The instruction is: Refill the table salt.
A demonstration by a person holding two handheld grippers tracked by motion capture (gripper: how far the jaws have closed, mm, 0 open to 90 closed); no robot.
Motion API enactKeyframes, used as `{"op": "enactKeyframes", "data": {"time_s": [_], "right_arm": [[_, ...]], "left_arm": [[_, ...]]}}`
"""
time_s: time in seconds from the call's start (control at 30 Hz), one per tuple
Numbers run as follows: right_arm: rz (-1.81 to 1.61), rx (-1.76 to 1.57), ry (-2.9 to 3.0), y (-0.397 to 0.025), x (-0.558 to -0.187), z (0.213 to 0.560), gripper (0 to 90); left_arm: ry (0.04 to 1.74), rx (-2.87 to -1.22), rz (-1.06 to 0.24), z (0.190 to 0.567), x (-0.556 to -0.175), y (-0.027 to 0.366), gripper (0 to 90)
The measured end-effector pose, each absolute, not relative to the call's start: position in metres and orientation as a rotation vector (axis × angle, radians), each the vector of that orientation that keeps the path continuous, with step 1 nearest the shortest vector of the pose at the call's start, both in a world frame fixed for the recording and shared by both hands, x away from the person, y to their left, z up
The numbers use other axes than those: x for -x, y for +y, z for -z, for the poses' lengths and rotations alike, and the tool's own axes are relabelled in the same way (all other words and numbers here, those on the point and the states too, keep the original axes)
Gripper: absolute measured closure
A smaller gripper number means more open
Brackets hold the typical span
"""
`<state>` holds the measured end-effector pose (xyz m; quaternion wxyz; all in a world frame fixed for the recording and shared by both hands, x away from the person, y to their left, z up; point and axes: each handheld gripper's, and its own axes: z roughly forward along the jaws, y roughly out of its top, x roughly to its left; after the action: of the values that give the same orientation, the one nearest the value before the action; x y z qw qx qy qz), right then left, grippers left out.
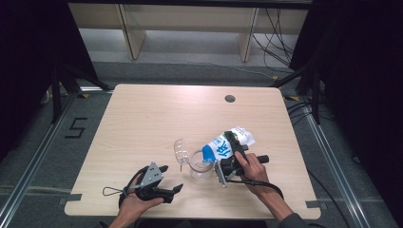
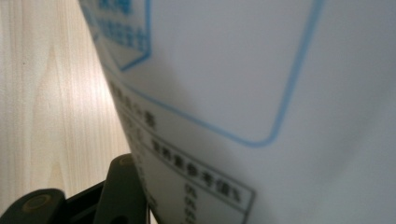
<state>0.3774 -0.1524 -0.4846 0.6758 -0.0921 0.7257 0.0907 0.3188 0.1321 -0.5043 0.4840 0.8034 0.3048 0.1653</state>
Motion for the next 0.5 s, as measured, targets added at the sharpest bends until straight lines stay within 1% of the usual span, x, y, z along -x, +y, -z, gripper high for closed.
{"op": "enactKeyframes", "data": {"time_s": [0.07,0.13,0.2,0.37,0.47,0.5], "right_arm": [[-0.214,0.166,1.652,-0.153,-0.3767,0.4867,51.7],[-0.218,0.213,1.63,-0.1531,-0.3781,0.4858,51.8],[-0.24,0.164,1.639,-0.1533,-0.3768,0.4888,51.9],[-0.184,0.154,1.646,-0.1533,-0.374,0.4872,52.2],[-0.185,0.174,1.634,-0.1532,-0.3744,0.4863,52.2],[-0.162,0.226,1.621,-0.1527,-0.3752,0.4832,52.3]], "left_arm": [[0.752,-1.955,-0.403,0.5043,-0.318,0.1318,15.7],[0.75,-1.958,-0.401,0.5041,-0.3179,0.1319,15.8],[0.75,-1.957,-0.401,0.5041,-0.3181,0.132,15.8],[0.743,-1.958,-0.401,0.5041,-0.3186,0.1323,15.8],[0.749,-1.959,-0.404,0.5038,-0.3179,0.1322,15.7],[0.75,-1.959,-0.403,0.5038,-0.3179,0.1322,15.8]]}}
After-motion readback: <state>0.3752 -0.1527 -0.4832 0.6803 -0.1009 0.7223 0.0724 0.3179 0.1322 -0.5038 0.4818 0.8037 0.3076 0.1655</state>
